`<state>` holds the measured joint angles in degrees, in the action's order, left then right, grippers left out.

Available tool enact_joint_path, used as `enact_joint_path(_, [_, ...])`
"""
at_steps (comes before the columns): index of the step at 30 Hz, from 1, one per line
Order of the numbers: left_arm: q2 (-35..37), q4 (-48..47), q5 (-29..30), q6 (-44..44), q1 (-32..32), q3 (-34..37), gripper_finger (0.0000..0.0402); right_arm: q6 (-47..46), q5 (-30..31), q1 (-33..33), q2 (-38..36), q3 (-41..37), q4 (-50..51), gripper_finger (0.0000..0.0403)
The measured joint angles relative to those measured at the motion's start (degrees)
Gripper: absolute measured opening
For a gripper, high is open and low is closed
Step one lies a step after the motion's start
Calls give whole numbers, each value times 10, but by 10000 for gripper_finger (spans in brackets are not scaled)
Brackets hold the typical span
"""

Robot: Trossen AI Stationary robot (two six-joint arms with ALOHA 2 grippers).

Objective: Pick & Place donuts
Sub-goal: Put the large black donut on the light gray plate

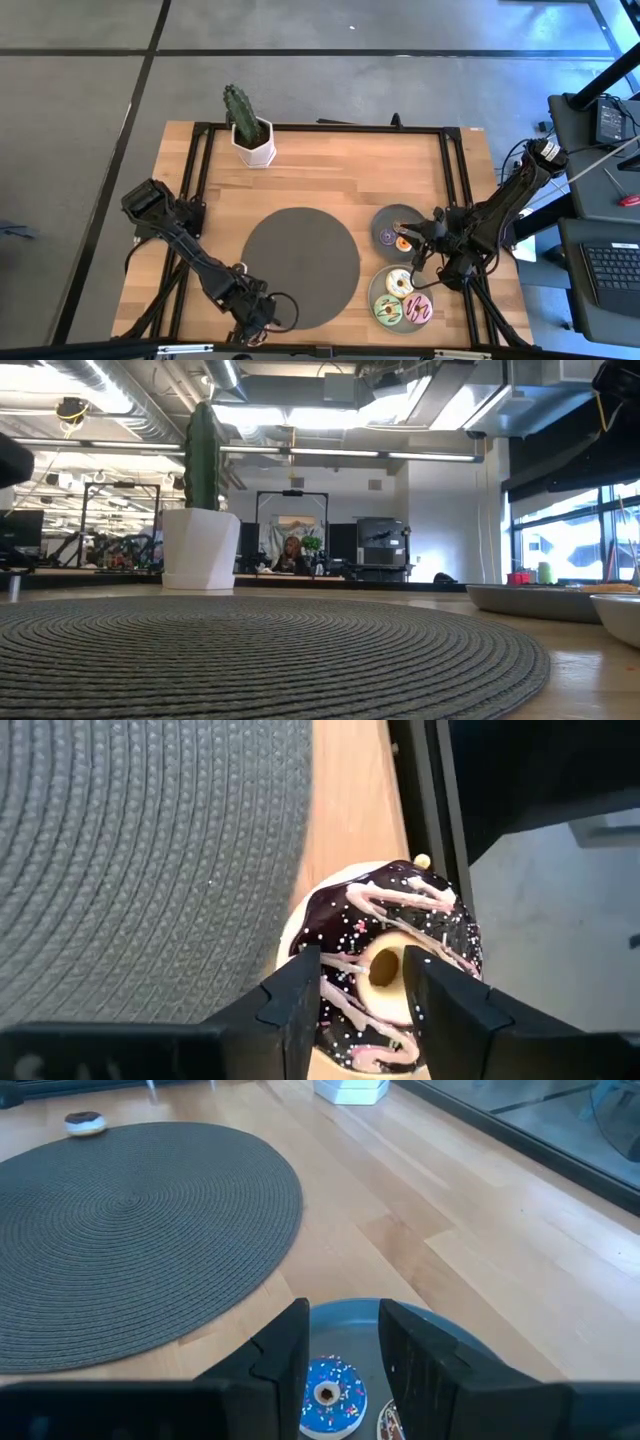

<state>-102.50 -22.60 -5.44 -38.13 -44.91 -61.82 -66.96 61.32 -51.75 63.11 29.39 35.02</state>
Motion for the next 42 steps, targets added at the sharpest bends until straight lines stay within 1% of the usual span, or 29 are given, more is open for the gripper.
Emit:
enact_joint_path(6, [0,-50,8,5,0,-23,128,0,0,0,0,0,0,124])
enact_joint_path(11, [0,-60,19,17,0,-23,114,0,0,0,0,0,0,124])
enact_joint_path(14, [0,-62,40,8,0,-23,106,0,0,0,0,0,0,124])
enact_joint_path(18, [5,-71,33,-8,0,-23,96,15,1,0,0,0,0,124])
enact_joint_path(21, [7,-71,45,-7,-2,-33,90,16,1,0,0,0,0,124])
enact_joint_path(25, [-1,-75,44,-7,-6,-33,83,14,1,0,0,0,0,124])
enact_joint_path(31, [-18,-64,42,-7,-8,-33,79,15,1,0,0,0,0,124])
enact_joint_path(42, [-20,-55,57,-17,-7,-33,80,17,0,0,0,0,0,124])
